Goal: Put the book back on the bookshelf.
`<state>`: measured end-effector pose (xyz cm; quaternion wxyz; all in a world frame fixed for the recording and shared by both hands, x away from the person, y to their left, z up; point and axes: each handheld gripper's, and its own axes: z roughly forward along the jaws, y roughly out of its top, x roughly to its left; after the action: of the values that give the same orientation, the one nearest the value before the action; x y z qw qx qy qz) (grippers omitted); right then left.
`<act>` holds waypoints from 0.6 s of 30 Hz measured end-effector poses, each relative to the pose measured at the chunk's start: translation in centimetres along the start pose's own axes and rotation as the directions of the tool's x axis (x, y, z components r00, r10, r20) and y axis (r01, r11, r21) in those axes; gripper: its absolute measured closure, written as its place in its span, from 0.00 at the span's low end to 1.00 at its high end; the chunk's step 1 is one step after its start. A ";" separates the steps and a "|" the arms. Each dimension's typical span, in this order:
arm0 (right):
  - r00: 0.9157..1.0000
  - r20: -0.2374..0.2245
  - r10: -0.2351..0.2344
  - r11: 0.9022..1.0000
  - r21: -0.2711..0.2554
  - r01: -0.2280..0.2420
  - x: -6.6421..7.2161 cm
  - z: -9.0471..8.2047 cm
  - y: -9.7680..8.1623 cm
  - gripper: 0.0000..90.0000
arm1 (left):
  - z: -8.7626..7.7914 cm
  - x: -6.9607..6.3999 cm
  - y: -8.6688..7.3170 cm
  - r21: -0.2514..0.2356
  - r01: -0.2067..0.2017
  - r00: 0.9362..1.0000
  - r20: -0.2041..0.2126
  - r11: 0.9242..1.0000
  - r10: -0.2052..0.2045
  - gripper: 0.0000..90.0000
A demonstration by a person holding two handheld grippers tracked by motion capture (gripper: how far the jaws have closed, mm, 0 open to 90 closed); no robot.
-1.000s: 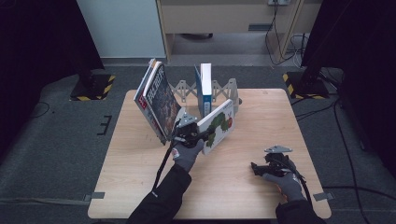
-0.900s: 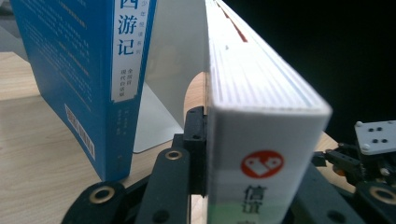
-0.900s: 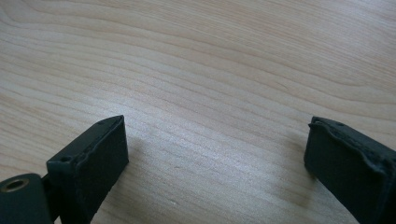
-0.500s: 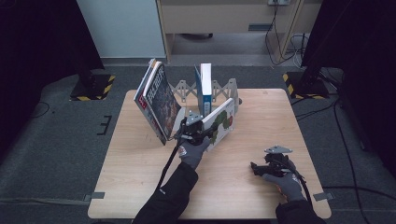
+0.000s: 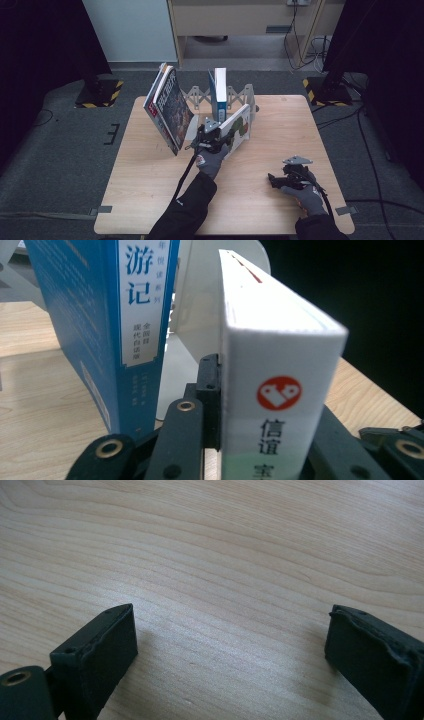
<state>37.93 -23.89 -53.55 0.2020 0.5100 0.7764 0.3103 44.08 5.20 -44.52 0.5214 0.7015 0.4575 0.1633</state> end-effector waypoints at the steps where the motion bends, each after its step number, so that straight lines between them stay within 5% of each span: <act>1: 1.000 -0.001 0.003 1.000 0.000 -0.003 0.0 0.0 0.0 0.08 | 0.0 0.0 0.0 0.000 -0.004 1.000 -0.005 1.000 0.004 0.83; 18: 1.000 -0.002 -0.004 1.000 -0.007 0.004 0.0 0.1 0.0 0.08 | 1.3 -0.4 -0.7 0.000 -0.039 0.997 -0.060 0.999 0.039 0.83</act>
<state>37.99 -23.81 -53.60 0.2036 0.5076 0.7764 0.3132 44.46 4.15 -45.52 0.5044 0.7049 0.4591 0.1948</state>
